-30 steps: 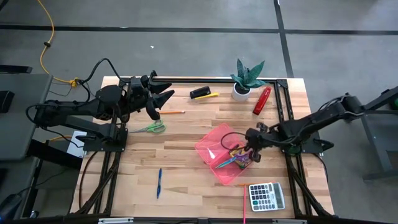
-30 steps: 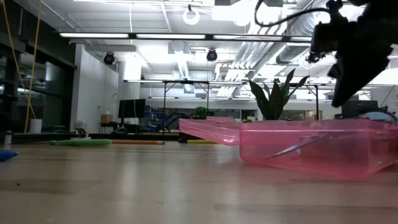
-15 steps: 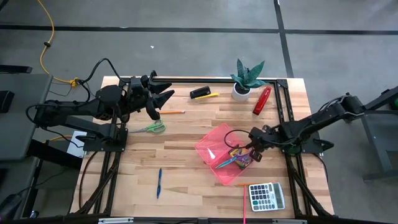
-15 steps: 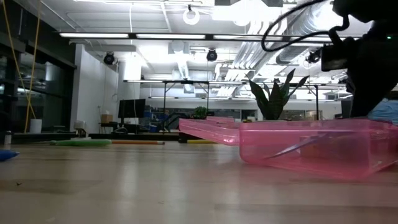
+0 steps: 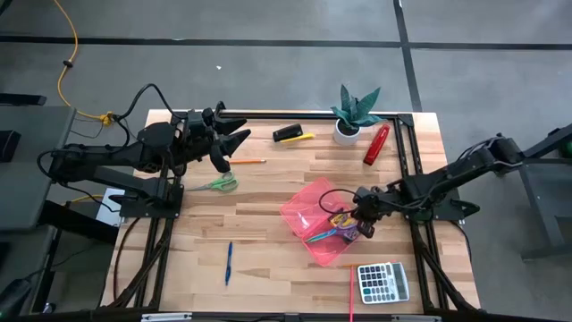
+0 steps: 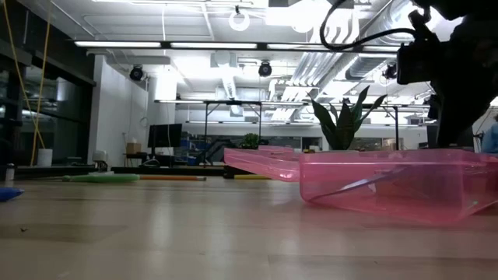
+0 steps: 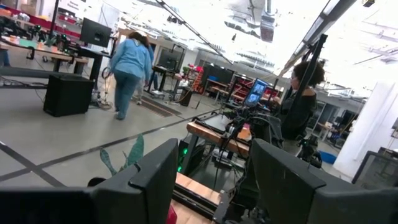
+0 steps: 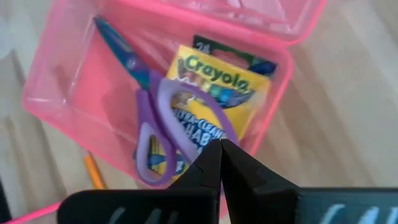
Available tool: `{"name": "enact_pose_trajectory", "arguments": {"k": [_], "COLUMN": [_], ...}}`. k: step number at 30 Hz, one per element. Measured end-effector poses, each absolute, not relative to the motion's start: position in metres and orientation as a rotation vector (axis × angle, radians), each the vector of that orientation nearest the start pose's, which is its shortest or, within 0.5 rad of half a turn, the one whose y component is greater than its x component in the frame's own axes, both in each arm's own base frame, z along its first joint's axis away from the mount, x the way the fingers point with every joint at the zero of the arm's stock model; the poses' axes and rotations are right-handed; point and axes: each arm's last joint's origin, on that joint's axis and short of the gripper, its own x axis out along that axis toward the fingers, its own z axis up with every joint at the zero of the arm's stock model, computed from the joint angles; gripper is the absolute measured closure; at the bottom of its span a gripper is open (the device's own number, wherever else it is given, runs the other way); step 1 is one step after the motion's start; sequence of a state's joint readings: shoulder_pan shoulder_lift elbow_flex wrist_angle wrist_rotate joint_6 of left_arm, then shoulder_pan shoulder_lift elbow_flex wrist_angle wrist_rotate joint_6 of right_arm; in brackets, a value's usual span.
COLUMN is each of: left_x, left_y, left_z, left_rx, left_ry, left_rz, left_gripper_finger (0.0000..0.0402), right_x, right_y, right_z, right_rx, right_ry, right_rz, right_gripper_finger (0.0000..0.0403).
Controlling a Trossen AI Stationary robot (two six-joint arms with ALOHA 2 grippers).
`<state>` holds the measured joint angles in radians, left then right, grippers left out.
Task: Pack school essentials
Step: Put the purple scissors into the pink supply box, then put the green scissors into the pink supply box
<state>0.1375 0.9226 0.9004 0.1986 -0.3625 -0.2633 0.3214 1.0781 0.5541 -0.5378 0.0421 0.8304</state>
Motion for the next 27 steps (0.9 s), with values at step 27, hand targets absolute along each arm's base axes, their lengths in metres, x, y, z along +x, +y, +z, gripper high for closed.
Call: {"name": "enact_pose_trajectory", "arguments": {"k": [27], "left_x": [0.166], "left_y": [0.023], "left_z": [0.337], "left_rx": [-0.182], "left_ry": [-0.100], "left_rz": [0.293], "left_gripper_finger": [0.0206], "right_x": [0.246], "right_y": [0.035], "right_z": [0.276], "right_rx": [0.326], "right_ry": [0.156], "right_rz": [-0.298], "right_gripper_finger": [0.0403]}}
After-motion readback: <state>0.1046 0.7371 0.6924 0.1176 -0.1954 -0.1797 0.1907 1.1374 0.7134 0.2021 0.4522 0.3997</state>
